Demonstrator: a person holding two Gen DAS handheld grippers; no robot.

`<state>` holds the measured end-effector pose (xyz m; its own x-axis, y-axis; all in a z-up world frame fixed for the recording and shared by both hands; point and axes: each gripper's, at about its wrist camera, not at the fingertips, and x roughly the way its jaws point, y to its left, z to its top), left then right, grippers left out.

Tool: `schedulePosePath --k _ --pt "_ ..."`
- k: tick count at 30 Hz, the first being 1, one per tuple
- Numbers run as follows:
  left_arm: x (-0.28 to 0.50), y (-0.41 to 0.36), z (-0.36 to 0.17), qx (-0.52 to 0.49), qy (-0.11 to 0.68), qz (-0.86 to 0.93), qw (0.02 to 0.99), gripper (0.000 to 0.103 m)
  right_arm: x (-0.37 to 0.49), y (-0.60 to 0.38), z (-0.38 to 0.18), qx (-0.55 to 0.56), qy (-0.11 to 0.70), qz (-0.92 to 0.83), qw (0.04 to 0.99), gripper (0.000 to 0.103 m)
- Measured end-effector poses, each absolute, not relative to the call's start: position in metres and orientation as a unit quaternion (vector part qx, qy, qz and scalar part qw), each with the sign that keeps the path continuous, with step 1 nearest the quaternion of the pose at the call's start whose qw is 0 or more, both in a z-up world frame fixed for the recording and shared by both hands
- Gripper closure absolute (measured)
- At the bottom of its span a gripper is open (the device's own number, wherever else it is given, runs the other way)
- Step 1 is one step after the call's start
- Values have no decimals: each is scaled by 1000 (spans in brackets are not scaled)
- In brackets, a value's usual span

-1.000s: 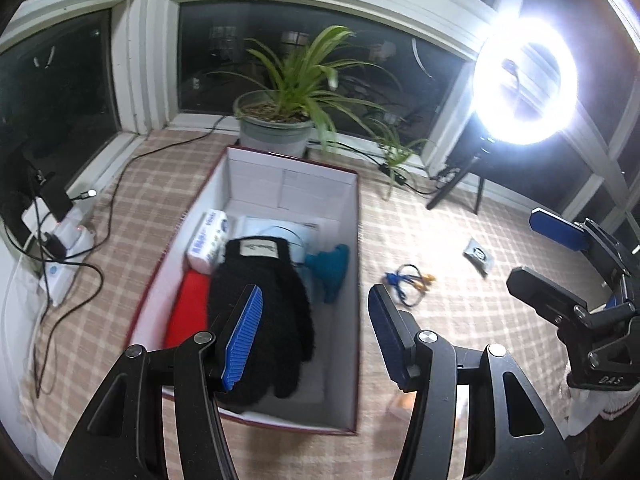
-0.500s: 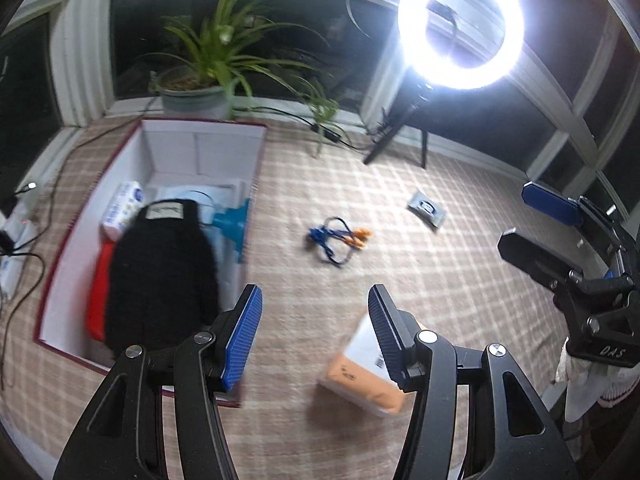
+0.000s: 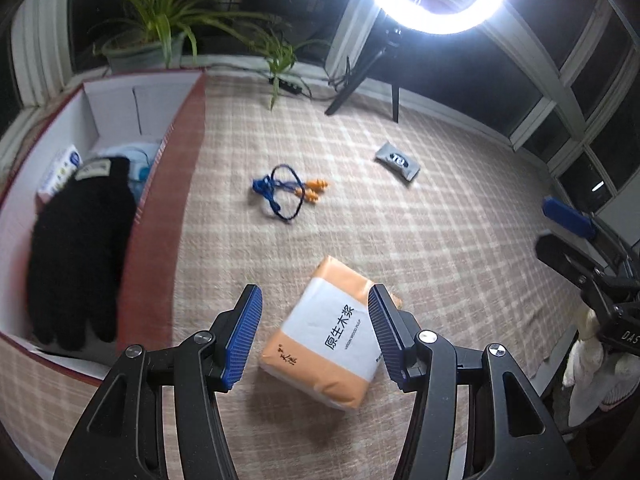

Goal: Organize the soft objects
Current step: 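Lower both grippers onto the orange-and-white tissue package and close them on it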

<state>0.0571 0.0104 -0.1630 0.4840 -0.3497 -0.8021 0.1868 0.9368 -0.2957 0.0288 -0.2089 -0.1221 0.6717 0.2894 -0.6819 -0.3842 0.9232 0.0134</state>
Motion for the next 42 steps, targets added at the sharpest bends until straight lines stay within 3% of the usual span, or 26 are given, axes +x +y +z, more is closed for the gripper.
schedulePosePath --k 8,17,34,37,42 --pt "68 3 -193 -102 515 -147 838 49 19 -267 -152 23 405 169 898 25" --pt "70 -1 -217 -105 541 -145 821 49 6 -287 -166 41 422 163 891 25" --pt "22 -38 -225 -136 523 -177 822 48 20 -278 -193 79 460 201 861 25" --pt "22 -43 -225 -142 521 -179 823 41 28 -272 -201 99 473 221 847 25" --pt "16 -42 -228 -147 507 -169 832 41 41 -255 -215 124 495 251 822 25"
